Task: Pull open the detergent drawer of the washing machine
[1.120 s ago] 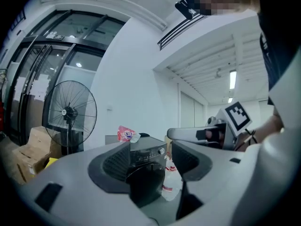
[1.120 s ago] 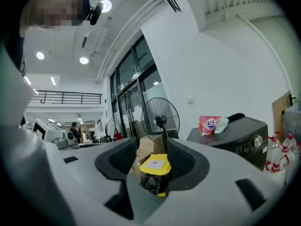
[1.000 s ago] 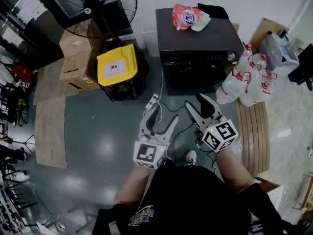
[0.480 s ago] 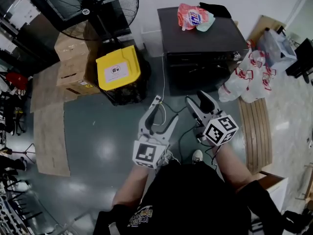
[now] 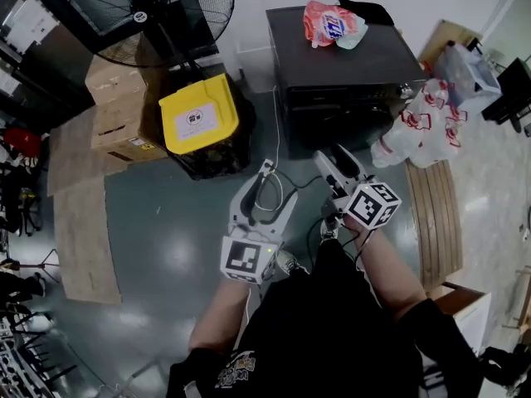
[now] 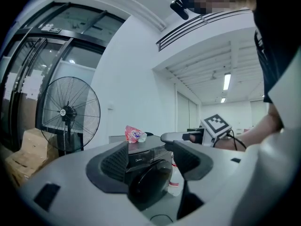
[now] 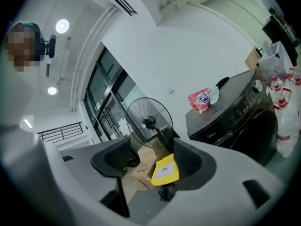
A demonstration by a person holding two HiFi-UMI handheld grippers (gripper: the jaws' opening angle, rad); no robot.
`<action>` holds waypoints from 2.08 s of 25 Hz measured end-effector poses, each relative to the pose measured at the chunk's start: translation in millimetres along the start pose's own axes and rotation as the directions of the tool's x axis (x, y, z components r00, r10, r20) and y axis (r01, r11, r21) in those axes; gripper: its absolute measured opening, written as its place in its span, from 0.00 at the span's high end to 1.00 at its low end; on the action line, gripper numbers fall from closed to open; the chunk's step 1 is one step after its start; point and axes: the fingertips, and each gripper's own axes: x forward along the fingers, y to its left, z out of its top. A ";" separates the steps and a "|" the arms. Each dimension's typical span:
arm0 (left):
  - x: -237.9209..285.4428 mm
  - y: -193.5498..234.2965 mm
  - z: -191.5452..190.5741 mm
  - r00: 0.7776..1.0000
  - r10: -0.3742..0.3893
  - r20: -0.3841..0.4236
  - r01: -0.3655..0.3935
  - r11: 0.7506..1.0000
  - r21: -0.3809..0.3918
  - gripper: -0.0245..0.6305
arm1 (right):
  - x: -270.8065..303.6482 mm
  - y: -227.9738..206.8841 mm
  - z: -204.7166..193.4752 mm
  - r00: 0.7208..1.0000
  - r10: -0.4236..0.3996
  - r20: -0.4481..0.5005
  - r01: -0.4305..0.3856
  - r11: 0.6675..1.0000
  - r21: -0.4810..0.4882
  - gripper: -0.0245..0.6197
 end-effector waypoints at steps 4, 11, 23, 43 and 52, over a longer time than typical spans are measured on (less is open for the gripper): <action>15.4 10.4 -6.6 1.000 0.019 0.023 -0.019 1.000 0.015 0.55 | 17.2 -21.5 -1.7 1.000 0.001 -0.003 -0.001 0.998 0.057 0.49; 61.0 25.5 -10.7 0.999 0.037 -0.007 -0.037 0.999 0.015 0.55 | 60.6 -75.9 -4.2 0.999 0.026 -0.018 -0.022 0.976 0.215 0.44; 162.2 47.5 -26.9 0.992 0.043 -0.119 -0.045 0.999 -0.015 0.55 | 138.0 -180.1 -8.9 0.999 0.040 -0.036 -0.021 0.901 0.434 0.36; 253.8 84.7 -64.1 0.974 0.052 -0.219 -0.068 0.996 -0.066 0.55 | 195.9 -303.5 -60.5 0.981 -0.139 -0.134 0.193 0.688 0.699 0.16; 272.3 89.7 -75.5 0.971 0.035 -0.236 -0.059 0.994 -0.092 0.55 | 209.8 -319.0 -61.2 0.983 -0.146 -0.116 0.185 0.687 0.703 0.16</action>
